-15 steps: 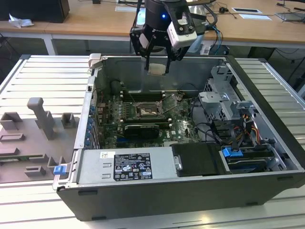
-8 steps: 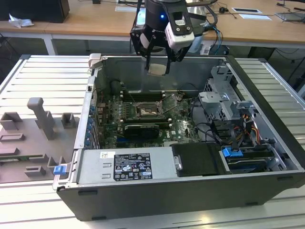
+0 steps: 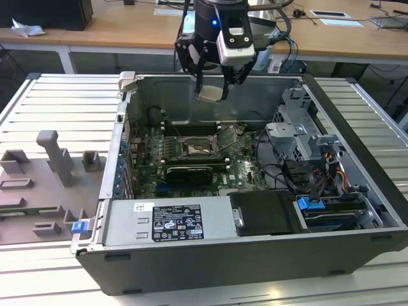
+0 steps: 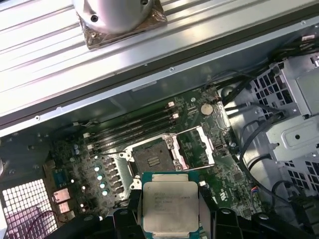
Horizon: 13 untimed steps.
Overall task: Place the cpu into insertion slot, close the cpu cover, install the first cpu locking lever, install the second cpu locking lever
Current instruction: 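Place the cpu into insertion slot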
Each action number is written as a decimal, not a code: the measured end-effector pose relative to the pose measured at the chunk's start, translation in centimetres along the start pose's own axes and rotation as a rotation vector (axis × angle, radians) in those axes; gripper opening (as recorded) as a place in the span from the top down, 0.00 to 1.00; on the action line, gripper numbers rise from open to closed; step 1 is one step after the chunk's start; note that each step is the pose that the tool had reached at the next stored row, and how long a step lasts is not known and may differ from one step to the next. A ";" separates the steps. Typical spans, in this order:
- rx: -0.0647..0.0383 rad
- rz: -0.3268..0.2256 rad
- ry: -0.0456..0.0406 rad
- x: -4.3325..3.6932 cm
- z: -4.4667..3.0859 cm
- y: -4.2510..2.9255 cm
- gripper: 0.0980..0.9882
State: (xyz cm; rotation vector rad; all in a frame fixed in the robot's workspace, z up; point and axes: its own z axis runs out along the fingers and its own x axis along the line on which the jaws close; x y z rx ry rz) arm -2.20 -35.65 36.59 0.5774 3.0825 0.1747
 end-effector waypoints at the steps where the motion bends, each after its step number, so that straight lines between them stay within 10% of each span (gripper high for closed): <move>1: -0.001 0.027 -0.0030 0.00 0.01 0.00 0.50; 13: -0.001 0.061 -0.0066 -0.01 0.21 -0.02 0.50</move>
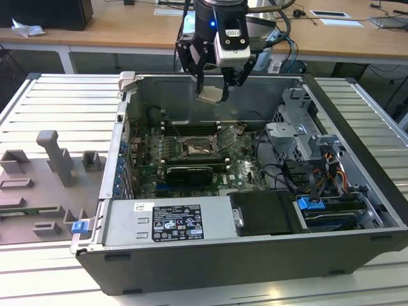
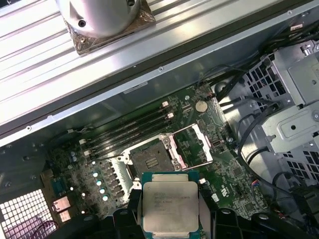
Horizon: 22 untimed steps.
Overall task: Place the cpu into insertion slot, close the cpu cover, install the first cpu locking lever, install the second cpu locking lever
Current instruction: 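Place the cpu into insertion slot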
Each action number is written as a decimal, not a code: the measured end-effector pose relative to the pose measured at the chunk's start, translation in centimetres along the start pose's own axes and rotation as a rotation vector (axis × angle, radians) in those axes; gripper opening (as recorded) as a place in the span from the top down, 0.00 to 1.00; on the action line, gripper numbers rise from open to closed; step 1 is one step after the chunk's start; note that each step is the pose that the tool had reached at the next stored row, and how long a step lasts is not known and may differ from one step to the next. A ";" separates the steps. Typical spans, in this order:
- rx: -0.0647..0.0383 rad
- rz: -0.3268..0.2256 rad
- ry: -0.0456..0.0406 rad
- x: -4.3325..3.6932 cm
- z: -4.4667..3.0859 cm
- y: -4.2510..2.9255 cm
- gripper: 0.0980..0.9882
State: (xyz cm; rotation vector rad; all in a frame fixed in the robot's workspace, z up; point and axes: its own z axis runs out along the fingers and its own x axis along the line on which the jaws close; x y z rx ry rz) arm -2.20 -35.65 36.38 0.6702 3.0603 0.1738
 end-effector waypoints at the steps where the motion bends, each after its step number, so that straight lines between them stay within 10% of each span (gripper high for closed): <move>1: 0.000 0.003 -0.0003 0.00 0.01 0.00 0.50; 22: -0.003 0.126 -0.0138 0.00 0.08 -0.01 0.50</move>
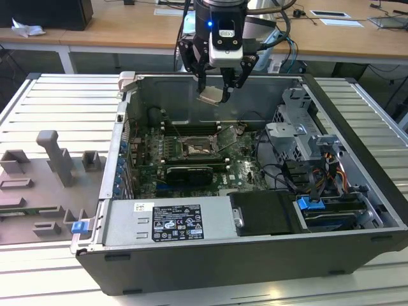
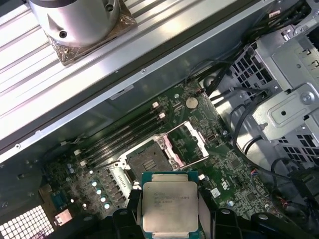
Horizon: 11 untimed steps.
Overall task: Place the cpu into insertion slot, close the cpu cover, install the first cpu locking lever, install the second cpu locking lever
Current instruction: 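Place the cpu into insertion slot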
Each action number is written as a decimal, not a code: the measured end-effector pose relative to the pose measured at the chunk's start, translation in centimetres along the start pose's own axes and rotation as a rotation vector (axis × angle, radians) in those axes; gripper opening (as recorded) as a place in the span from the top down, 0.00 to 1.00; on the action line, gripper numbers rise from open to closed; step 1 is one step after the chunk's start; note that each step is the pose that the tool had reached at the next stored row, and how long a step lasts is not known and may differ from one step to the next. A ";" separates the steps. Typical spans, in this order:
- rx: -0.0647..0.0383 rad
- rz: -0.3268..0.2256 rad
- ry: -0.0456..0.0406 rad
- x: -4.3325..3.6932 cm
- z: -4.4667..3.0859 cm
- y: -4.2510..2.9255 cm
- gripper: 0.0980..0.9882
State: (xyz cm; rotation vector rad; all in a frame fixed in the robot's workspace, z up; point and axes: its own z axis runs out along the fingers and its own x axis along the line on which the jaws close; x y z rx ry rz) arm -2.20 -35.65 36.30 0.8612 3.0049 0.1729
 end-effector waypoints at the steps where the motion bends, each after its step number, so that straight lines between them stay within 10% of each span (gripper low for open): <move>1: 0.000 0.003 -0.0003 0.00 0.00 0.00 0.50; 11: -0.001 0.047 -0.0052 0.00 0.08 -0.01 0.50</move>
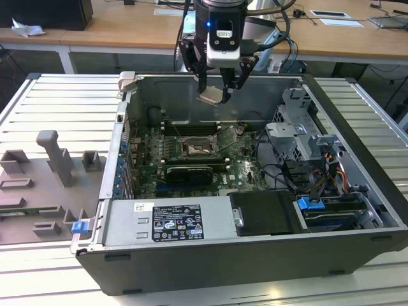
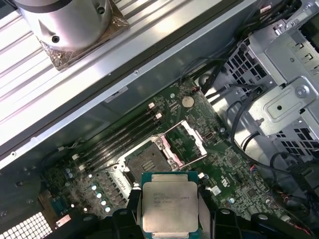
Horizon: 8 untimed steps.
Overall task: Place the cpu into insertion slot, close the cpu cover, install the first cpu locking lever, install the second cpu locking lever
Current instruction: 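Place the cpu into insertion slot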
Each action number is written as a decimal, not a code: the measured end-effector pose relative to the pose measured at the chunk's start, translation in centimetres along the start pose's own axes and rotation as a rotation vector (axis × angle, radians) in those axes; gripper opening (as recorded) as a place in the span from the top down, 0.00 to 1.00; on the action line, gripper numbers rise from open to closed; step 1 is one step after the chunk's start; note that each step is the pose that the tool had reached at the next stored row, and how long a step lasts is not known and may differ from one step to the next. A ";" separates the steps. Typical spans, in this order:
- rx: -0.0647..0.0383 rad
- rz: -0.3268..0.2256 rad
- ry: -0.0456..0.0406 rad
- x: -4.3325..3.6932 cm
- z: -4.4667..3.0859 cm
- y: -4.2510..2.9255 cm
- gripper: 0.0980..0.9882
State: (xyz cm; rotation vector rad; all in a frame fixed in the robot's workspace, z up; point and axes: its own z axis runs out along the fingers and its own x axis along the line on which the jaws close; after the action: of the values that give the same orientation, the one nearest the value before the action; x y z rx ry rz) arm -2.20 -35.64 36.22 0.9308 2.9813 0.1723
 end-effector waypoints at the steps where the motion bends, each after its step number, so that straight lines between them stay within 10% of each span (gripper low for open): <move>1: 0.000 0.003 -0.0003 0.00 0.01 0.00 0.50; 8: 0.000 0.025 -0.0027 0.00 0.12 -0.01 0.50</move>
State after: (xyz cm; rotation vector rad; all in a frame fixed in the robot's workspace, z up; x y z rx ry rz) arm -2.20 -35.64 36.10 0.9673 2.9683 0.1719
